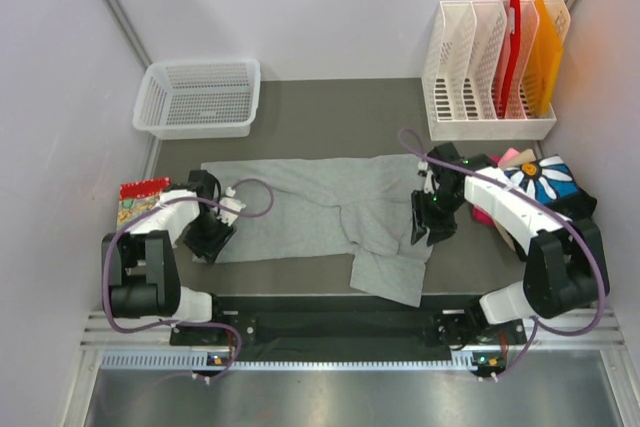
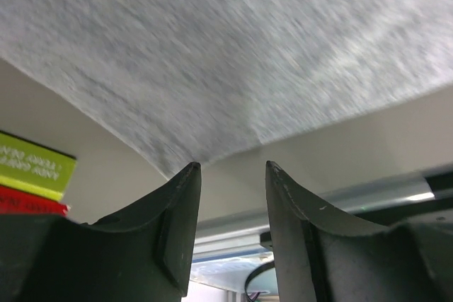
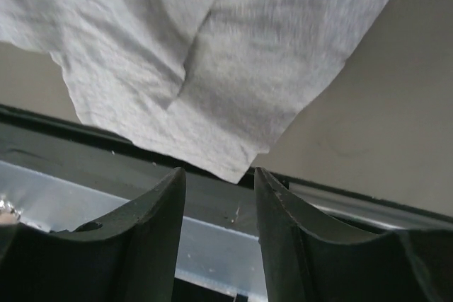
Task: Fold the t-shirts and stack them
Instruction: Fold the tshirt
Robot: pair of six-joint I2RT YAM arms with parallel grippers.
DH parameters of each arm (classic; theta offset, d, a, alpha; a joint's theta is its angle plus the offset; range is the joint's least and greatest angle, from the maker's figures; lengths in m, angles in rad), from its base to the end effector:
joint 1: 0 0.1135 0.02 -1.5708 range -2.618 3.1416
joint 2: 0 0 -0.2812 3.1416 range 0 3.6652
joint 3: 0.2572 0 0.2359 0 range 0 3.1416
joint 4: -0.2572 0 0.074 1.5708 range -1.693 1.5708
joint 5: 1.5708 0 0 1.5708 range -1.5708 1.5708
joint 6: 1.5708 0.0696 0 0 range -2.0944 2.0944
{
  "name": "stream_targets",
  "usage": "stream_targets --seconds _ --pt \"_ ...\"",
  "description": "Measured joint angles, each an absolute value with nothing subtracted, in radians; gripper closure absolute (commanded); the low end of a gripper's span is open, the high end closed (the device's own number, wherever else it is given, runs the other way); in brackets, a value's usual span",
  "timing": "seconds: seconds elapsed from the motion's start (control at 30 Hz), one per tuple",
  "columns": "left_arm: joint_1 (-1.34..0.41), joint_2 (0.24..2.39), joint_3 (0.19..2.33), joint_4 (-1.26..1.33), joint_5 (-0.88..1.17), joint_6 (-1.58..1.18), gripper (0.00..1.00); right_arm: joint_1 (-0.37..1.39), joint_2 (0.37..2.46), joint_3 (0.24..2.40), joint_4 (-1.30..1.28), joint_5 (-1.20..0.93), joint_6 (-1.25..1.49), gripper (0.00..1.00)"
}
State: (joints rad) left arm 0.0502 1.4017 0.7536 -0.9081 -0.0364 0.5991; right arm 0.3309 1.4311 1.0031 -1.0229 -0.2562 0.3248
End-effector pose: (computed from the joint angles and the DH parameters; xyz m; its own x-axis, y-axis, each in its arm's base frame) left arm 0.1925 0.0122 0.1573 -0.8533 0.5214 0.0085 0.5213 0.8525 0.0383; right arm 0.2120 0.0915 0.2116 -0.9993 -0.0169 -0.0331 -0.0254 0.9607 0.2766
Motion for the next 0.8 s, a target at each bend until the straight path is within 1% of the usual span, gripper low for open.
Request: stream_targets --seconds 0.33,0.47,0.8 --pt "0.055 1.431 0.725 -0.828 -0.048 0.611 0.51 0.369 1.336 0.856 -1.057 -0.285 0.345 0.54" --pt "0.055 1.431 0.725 -0.825 -0.047 0.612 0.54 0.373 1.338 0.836 -1.055 -0.284 0.353 0.53" --pt "0.055 1.418 0.714 -0.821 -0.036 0.611 0.60 0.373 1.468 0.850 -0.963 -0.247 0.361 0.56"
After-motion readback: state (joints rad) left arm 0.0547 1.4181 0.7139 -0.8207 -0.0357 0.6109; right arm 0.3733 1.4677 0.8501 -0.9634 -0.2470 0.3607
